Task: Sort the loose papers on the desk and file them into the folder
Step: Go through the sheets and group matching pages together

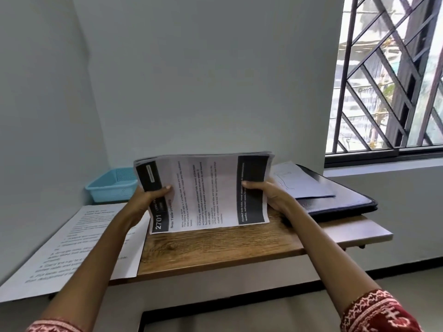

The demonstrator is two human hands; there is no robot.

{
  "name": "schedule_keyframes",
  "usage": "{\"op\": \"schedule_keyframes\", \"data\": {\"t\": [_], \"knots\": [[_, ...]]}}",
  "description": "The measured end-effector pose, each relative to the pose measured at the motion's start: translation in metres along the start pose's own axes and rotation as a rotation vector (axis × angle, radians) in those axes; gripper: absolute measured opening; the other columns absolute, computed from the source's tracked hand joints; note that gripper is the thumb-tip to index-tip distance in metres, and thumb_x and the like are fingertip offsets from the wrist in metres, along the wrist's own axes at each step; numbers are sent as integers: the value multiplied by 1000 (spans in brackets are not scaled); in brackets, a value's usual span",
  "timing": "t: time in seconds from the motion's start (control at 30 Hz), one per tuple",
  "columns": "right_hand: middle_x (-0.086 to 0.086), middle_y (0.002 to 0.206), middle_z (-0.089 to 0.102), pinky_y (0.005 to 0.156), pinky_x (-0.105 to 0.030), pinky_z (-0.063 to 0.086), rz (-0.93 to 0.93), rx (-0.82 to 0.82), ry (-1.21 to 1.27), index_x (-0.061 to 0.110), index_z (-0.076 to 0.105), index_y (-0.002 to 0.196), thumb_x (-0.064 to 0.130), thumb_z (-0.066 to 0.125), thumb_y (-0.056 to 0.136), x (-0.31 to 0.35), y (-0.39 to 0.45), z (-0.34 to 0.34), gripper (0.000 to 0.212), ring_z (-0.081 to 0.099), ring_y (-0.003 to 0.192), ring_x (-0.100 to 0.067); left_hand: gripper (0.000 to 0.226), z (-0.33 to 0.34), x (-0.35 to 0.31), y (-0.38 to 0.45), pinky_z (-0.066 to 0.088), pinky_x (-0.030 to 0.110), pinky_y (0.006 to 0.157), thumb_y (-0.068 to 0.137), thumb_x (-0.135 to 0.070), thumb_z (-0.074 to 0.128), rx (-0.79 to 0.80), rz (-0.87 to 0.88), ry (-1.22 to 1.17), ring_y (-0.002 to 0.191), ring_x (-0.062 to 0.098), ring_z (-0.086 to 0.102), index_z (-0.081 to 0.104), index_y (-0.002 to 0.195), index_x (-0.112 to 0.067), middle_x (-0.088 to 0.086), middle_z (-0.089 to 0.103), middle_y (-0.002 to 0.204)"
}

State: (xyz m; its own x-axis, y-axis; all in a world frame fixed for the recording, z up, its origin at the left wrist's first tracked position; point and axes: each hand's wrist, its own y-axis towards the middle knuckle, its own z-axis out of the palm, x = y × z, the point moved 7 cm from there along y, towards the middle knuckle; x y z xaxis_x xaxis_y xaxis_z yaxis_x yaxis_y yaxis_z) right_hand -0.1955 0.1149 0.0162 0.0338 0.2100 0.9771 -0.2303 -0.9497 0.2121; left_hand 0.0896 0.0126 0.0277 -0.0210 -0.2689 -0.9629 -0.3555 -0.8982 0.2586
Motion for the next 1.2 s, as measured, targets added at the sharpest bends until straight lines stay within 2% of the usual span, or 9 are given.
{"op": "schedule_keyframes", "data": {"t": [0.13, 0.3, 0.4, 0.5, 0.77, 0.83, 0.97, 1.07, 1.2], "knots": [[-15, 105, 67, 82, -39, 56, -59, -120, -20, 1, 53, 121, 8, 73, 77, 13, 5, -5, 48, 67, 93, -26, 22, 2, -28, 8, 51, 31, 70, 88, -21, 62, -106, 91, 90, 85, 24, 62, 58, 106, -9, 6, 64, 92], [0, 91, 65, 62, -15, 52, -266, -310, -63, 8, 56, 109, 8, 70, 82, 71, 2, -3, 30, 63, 79, -8, 4, 15, -84, 14, 50, 15, 57, 92, -21, 56, -151, 254, 8, 75, 7, 59, 58, 93, -18, -3, 61, 86], [0, 91, 64, 69, -22, 55, -244, -278, -202, 12, 54, 105, 12, 66, 87, 59, -6, 8, 22, 63, 79, -9, 20, 14, -54, 15, 53, 26, 68, 91, -23, 58, -125, 163, 20, 82, 14, 62, 59, 108, -12, 7, 65, 100], [-15, 102, 67, 73, -28, 56, -112, -244, -259, 12, 56, 99, 9, 66, 86, 10, -12, 13, 16, 67, 87, -22, 39, 9, 0, 1, 51, 41, 85, 89, -17, 61, -173, 78, 60, 98, 27, 62, 52, 126, -6, 13, 62, 116], [-8, 98, 65, 73, -30, 56, -157, -373, -214, 4, 56, 115, 15, 72, 82, 32, 2, 10, 38, 65, 88, -22, 39, 9, -8, 8, 50, 29, 68, 90, -21, 60, -235, 66, -10, 91, 24, 63, 53, 124, -3, 13, 64, 108], [-12, 104, 67, 79, -35, 57, -102, -383, -221, 3, 56, 115, 16, 72, 82, 13, 5, 12, 39, 66, 91, -24, 35, 15, 6, 2, 52, 34, 74, 91, -20, 59, -227, 39, -21, 92, 23, 63, 53, 123, -8, 12, 64, 110], [-16, 109, 66, 81, -37, 56, 30, -425, -123, -1, 55, 120, 12, 76, 78, -30, 5, 5, 48, 65, 90, -24, 11, 28, 37, -17, 52, 46, 87, 93, -21, 56, -192, -63, -54, 92, 25, 65, 53, 98, -29, 6, 66, 100], [-14, 108, 67, 80, -36, 56, 1, -375, -185, 3, 53, 121, 21, 75, 80, -9, 9, 1, 50, 66, 90, -24, 24, 21, 28, -6, 47, 40, 93, 94, -17, 53, -191, -34, 31, 100, 28, 61, 55, 117, -10, 17, 62, 117], [-8, 120, 62, 86, -30, 43, -89, -706, -355, 10, 34, 142, 45, 73, 78, 30, 3, -24, 83, 58, 110, -24, 35, 13, 24, 7, 46, 39, 86, 95, -11, 53, -299, -137, -213, 105, 30, 58, 49, 127, 3, 19, 58, 122]]}}
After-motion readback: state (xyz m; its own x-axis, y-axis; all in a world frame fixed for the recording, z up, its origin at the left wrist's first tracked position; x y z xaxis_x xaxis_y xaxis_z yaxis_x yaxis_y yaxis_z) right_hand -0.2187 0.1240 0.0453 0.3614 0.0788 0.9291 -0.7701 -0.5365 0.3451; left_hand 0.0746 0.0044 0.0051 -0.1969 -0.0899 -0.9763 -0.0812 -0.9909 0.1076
